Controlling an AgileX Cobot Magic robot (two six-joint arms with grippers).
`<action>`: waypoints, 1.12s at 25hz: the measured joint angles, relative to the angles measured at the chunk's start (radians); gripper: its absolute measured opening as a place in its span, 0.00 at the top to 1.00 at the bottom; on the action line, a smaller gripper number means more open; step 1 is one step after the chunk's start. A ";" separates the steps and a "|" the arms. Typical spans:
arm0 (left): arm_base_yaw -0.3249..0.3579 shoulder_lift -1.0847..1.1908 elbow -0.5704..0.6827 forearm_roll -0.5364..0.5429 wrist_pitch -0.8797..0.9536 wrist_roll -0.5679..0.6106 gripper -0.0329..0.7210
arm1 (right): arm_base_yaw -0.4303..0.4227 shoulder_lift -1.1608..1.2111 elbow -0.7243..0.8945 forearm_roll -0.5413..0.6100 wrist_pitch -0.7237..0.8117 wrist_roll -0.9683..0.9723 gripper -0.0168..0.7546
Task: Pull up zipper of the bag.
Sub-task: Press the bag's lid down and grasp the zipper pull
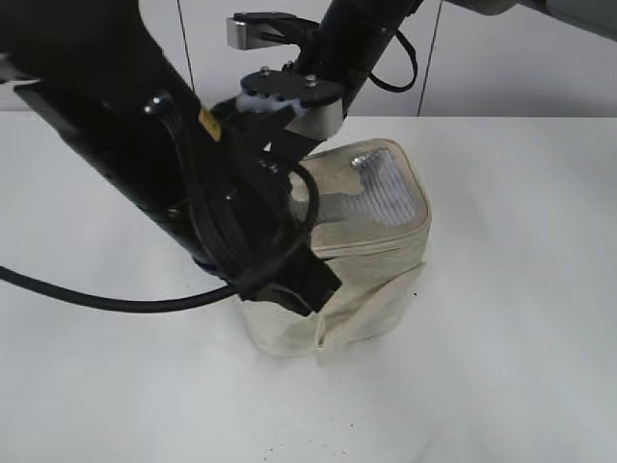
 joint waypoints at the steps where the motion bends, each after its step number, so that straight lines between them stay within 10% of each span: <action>1: -0.009 0.003 0.000 -0.007 -0.025 -0.002 0.95 | 0.000 0.000 0.000 0.000 0.000 -0.001 0.93; 28: -0.122 0.118 0.007 -0.130 -0.410 -0.006 0.94 | -0.007 0.000 0.003 0.008 0.002 -0.032 0.93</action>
